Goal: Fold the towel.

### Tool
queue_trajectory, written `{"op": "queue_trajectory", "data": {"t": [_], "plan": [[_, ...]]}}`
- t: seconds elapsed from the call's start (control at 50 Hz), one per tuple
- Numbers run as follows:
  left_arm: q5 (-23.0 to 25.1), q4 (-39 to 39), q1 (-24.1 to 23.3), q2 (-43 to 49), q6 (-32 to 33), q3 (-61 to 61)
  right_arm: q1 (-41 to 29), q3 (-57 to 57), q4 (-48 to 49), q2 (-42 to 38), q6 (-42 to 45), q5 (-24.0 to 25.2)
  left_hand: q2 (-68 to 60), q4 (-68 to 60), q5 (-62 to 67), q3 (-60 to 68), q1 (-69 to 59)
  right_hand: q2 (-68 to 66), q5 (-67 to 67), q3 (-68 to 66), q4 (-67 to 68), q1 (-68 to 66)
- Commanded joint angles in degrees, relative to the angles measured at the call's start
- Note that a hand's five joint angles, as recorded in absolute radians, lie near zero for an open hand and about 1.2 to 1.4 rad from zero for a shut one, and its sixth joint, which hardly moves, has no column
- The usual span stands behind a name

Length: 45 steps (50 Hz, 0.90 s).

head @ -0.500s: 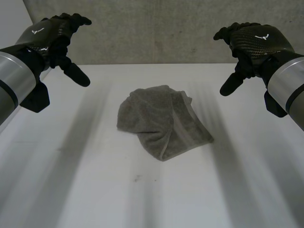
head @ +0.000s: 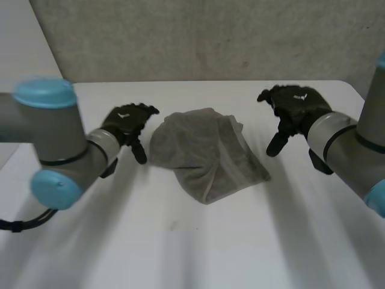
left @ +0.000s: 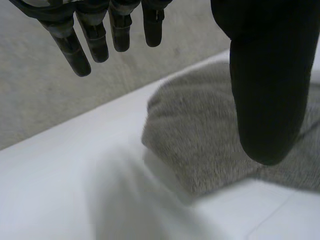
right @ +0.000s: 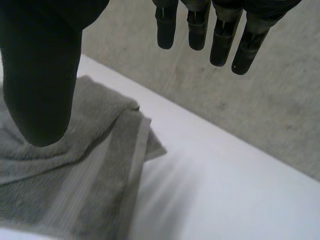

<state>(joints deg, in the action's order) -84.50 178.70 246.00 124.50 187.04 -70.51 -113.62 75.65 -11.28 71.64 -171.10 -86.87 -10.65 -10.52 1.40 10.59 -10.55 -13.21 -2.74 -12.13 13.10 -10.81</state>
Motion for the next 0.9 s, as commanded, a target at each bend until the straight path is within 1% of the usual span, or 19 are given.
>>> {"op": "queue_trajectory", "data": {"t": [0.02, 0.1, 0.2, 0.22, 0.24, 0.26, 0.28, 0.36, 0.46, 0.52, 0.58, 0.62, 0.64, 0.66, 0.68, 0.72, 0.74, 0.78, 0.9], "plan": [[0.21, 1.04, -1.14, 12.41, 3.76, 10.55, 0.07, 4.94, 0.47, -1.41, -0.02, 0.38, -2.08, -2.21, 1.34, 2.14, -2.19, 3.21, 2.74, 2.13, -3.1, 0.81], [0.21, 1.22, -1.4, 15.95, 4.82, 14.43, 0.16, 7.41, 0.73, -1.5, -0.02, 0.29, -4.27, -4.4, 3.53, 4.33, -4.38, 3.21, 2.74, 2.13, -3.1, 0.81], [-0.14, 1.22, -2.37, 20.96, 6.76, 20.06, 0.6, 9.78, 1.17, -1.59, 0.16, 1.61, -16.38, -16.51, 15.64, 16.44, -16.49, 3.21, 2.74, 2.13, -3.1, 0.81], [-0.31, 1.22, -2.81, 21.83, 7.63, 21.36, 0.68, 10.22, 1.44, -1.68, 0.16, 2.05, -25.71, -25.84, 24.97, 25.77, -25.81, 3.21, 2.74, 2.13, -3.1, 0.81], [-0.14, 1.22, -3.33, 22.01, 8.33, 22.16, 0.86, 10.57, 1.7, -1.68, 0.16, 2.23, -47.45, -47.58, 46.71, 47.51, -47.56, 3.21, 2.74, 2.13, -3.1, 0.81], [-0.14, 1.22, -3.34, 22.01, 8.34, 22.17, 0.86, 10.57, 1.7, -1.68, 0.16, 2.23, -47.67, -47.8, 46.92, 47.73, -47.77, 3.21, 2.74, 2.13, -3.1, 0.81], [-0.22, 1.48, -3.95, 21.84, 8.6, 22.69, 0.86, 10.75, 1.96, -1.68, 0.16, 2.23, -66.82, -66.95, 66.08, 66.88, -66.93, 3.21, 2.74, 2.13, -3.1, 0.81], [-1.89, 2.62, -5.18, 20.34, 8.6, 22.87, 0.95, 10.75, 2.32, -1.68, 0.24, 2.23, -69.35, -69.48, 68.6, 69.41, -69.45, 3.21, 2.74, 2.13, -3.1, 0.81], [-9.79, 2.54, -8.08, 11.58, 8.16, 19.46, 0.95, 8.82, 3.98, -4.04, -0.89, 2.23, -69.35, -69.48, 68.6, 69.41, -69.45, 3.21, 2.74, 2.13, -3.1, 0.81], [-11.12, 2.45, -8.7, 9.71, 8.16, 17.69, 0.86, 7.41, 4.16, -5.37, -1.43, 2.14, -69.35, -69.48, 68.6, 69.41, -69.45, 3.21, 2.74, 2.13, -3.1, 0.81], [-12.79, 2.18, -10.28, 4.79, 8.16, 13.29, 0.51, 3.8, 3.9, -9.41, -6.08, 2.14, -69.35, -69.48, 68.6, 69.41, -69.45, 3.21, 2.74, 2.13, -3.1, 0.81], [-14.02, 2.1, -11.68, -1.25, 8.16, 7.87, 0.33, 0.39, 3.72, -13.09, -15.44, 3.36, -69.35, -69.48, 68.6, 69.41, -69.45, 3.21, 2.74, 2.13, -3.1, 0.81], [-14.02, 2.1, -11.69, -1.28, 8.16, 7.84, 0.33, 0.38, 3.72, -13.1, -15.49, 3.37, -69.35, -69.48, 68.6, 69.41, -69.45, 3.21, 2.74, 2.13, -3.1, 0.81], [-14.46, 2.1, -12.12, -4.24, 8.25, 5.06, 0.25, -1.1, 3.64, -14.76, -20.54, 4.94, -69.35, -69.48, 68.6, 69.41, -69.45, 3.21, 2.74, 2.13, -3.1, 0.81], [-14.46, 2.1, -12.13, -4.27, 8.25, 5.03, 0.25, -1.12, 3.64, -14.77, -20.59, 4.95, -69.35, -69.48, 68.6, 69.41, -69.45, 3.21, 2.74, 2.13, -3.1, 0.81], [-14.99, 2.18, -13.0, -9.69, 8.16, 0.22, -0.02, -3.74, 3.2, -18.27, -29.94, 10.02, -69.35, -69.48, 68.6, 69.41, -69.45, 3.21, 2.74, 2.13, -3.1, 0.81], [-14.99, 2.18, -13.01, -9.72, 8.16, 0.2, -0.02, -3.75, 3.2, -18.29, -29.99, 10.05, -69.35, -69.48, 68.6, 69.41, -69.45, 3.21, 2.74, 2.13, -3.1, 0.81], [-14.99, 2.36, -14.58, -14.0, 8.16, -3.74, -0.98, -6.2, 2.23, -21.18, -37.95, 14.69, -69.35, -69.48, 68.6, 69.41, -69.45, 3.21, 2.74, 2.13, -3.1, 0.81], [-15.08, 2.71, -16.61, -17.89, 8.43, -8.86, -5.64, -10.26, 1.53, -25.58, -47.04, 16.55, -69.35, -69.48, 68.6, 69.41, -69.45, 3.21, 2.74, 2.13, -3.1, 0.81]]}}
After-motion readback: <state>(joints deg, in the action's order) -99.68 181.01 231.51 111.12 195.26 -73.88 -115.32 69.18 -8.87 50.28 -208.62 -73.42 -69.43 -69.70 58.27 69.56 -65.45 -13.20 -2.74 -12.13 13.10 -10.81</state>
